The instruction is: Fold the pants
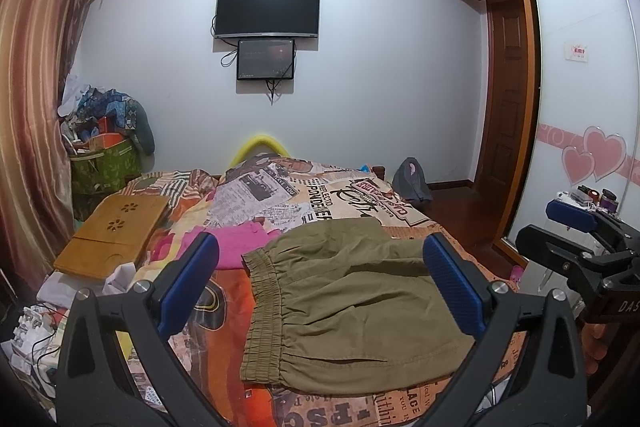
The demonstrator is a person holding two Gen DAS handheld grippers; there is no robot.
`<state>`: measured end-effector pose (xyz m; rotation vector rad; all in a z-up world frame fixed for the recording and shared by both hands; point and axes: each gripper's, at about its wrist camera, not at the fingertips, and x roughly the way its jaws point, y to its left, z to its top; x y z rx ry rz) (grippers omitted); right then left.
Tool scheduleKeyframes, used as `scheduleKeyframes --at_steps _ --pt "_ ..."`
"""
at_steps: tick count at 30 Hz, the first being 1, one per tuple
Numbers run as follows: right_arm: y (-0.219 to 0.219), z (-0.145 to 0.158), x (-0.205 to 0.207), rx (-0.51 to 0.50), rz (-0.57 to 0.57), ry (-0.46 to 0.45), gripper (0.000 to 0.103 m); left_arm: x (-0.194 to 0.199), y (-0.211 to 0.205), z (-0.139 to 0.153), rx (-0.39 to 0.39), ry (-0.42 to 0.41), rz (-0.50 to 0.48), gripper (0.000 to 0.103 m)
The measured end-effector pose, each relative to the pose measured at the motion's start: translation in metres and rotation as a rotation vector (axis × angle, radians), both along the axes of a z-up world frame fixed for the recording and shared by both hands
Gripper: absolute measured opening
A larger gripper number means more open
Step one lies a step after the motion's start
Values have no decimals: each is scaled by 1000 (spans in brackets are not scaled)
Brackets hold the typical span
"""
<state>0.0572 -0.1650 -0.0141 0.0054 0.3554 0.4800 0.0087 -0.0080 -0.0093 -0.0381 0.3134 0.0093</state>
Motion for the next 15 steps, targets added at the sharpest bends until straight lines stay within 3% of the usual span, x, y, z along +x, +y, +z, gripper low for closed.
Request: scheduleKeyframes --at_steps 15 --pt "0 -1 2 -3 1 -2 103 3 2 -2 -8 -2 9 103"
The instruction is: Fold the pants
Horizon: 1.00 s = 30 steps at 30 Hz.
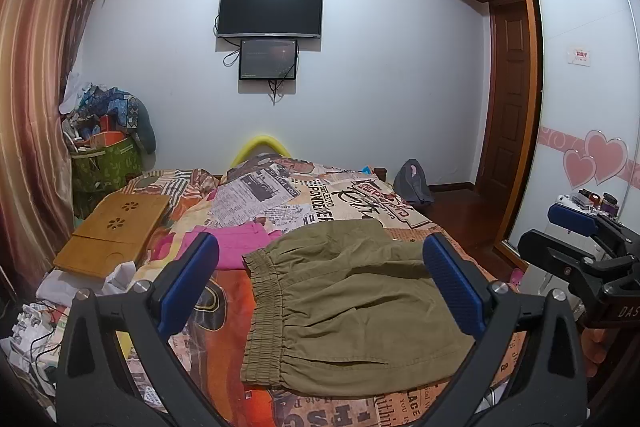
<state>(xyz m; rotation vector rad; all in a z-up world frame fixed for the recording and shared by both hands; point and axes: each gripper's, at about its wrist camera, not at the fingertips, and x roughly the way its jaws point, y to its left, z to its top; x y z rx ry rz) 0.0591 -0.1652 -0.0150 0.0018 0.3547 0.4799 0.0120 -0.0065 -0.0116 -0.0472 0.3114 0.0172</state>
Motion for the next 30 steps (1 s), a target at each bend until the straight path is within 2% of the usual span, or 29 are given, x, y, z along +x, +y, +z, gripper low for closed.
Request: scheduleKeyframes --at_steps 30 --pt "0 -3 1 -4 0 2 103 1 1 4 3 -3 -5 103"
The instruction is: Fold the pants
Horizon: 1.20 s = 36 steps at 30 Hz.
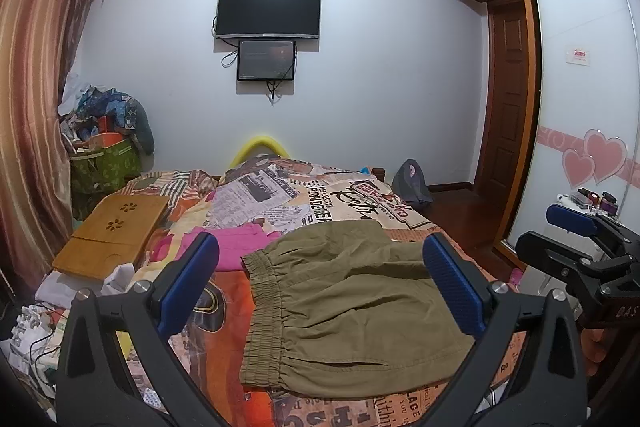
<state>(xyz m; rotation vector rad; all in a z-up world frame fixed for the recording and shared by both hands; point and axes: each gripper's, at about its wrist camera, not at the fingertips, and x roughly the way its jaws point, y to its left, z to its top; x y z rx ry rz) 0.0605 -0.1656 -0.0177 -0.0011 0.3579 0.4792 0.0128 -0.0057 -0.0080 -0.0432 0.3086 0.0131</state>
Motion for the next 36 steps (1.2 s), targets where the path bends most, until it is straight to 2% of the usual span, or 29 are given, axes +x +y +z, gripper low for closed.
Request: scheduleKeyframes --at_steps 11,19,25,28,30,32,36 --pt "-5 -10 8 -15 -17 19 103 10 7 -10 -14 27 -2 103" --pt "-34 -46 41 -76 -96 107 103 56 30 -41 8 145 26 103" --pt "-68 -80 81 -109 -170 217 102 107 39 -78 79 266 32 103" --pt "-73 -87 101 -139 -187 261 91 134 43 -95 100 314 31 99" --pt "-78 -93 119 -148 -186 294 89 158 49 -108 83 357 24 94" --pt "-78 -96 134 -145 -177 320 81 176 55 -115 67 393 19 91" --pt "-74 -104 172 -154 -146 356 73 225 69 -136 73 453 31 86"
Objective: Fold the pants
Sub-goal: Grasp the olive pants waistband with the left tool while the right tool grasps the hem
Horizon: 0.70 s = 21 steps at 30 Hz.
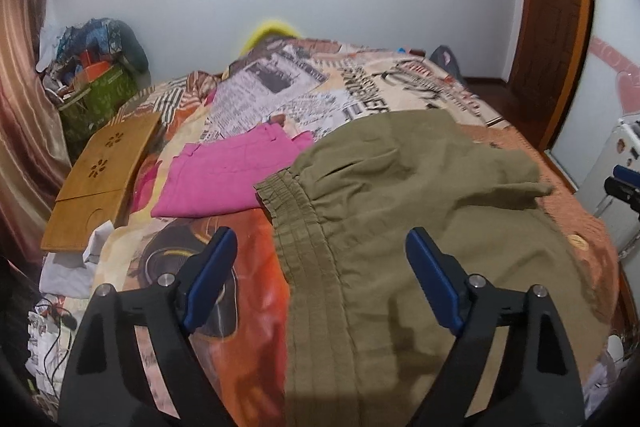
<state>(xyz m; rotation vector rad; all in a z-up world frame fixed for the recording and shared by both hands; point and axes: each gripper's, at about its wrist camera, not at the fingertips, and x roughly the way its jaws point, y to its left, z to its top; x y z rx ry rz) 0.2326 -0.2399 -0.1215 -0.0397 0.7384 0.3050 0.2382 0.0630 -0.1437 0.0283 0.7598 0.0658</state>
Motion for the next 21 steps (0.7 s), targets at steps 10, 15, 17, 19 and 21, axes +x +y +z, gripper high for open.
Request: scheduleKeyframes --at_steps 10,15,17,19,21 --pt "20 -51 95 -19 72 122 55 94 39 -58 -75 174 18 68" --pt "26 -85 120 35 124 257 33 106 32 -89 -114 265 -39 69" --pt "26 -88 118 42 130 258 29 108 27 -94 -89 269 -40 69" --pt "25 -85 115 2 122 223 15 109 25 -95 -82 266 -36 71" --pt "22 -82 109 -5 119 207 11 111 26 -96 -85 274 -30 72"
